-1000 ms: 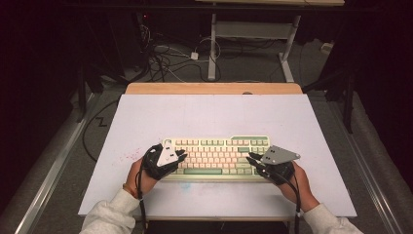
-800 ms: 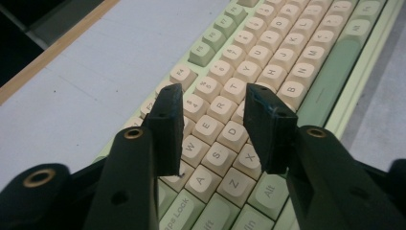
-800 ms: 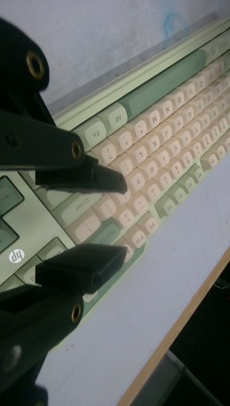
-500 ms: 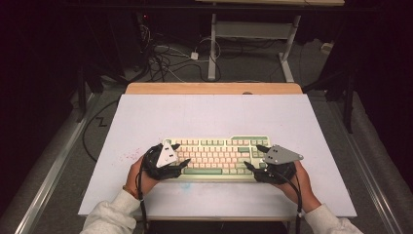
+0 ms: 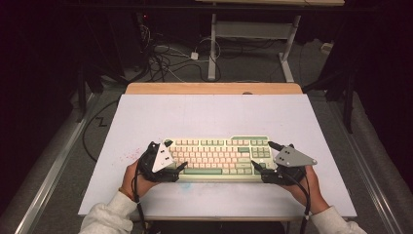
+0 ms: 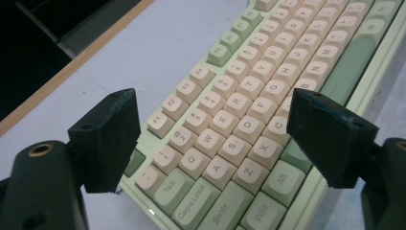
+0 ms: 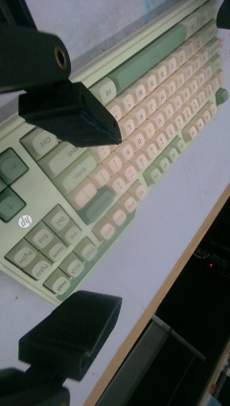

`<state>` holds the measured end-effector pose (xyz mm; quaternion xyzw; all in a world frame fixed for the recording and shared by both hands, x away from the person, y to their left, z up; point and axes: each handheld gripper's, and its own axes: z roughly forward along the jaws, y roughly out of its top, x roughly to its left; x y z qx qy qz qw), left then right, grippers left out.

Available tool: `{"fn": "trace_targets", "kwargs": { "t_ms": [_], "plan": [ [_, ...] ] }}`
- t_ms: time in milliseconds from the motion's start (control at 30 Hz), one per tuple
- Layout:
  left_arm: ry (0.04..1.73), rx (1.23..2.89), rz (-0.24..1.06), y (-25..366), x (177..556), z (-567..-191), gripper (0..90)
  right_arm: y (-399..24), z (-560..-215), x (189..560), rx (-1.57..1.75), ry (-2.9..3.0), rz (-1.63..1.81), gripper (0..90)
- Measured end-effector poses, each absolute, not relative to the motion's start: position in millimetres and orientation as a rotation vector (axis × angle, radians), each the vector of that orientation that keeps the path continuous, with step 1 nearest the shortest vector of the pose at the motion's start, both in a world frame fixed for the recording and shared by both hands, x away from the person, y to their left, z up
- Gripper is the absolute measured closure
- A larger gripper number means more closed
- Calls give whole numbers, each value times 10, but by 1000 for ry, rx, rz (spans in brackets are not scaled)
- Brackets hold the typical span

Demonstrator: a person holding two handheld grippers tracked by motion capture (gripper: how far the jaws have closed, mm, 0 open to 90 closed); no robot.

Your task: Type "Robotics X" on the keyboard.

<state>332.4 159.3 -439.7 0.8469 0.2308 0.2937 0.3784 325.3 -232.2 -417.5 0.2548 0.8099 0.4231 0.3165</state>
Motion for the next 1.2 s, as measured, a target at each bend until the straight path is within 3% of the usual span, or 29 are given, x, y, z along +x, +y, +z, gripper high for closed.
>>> {"fn": "trace_targets", "kwargs": {
  "t_ms": [800, 1200],
  "plan": [
    [626, 2161, 758, 1935, 3048, -4573, 184, -2775, -4319, 2899, 729, 2042, 1100, 205],
    [624, 2158, 738, 1963, 3028, -4583, 184, -2742, -4314, 2843, 717, 2041, 1084, 205]
  ]
}}
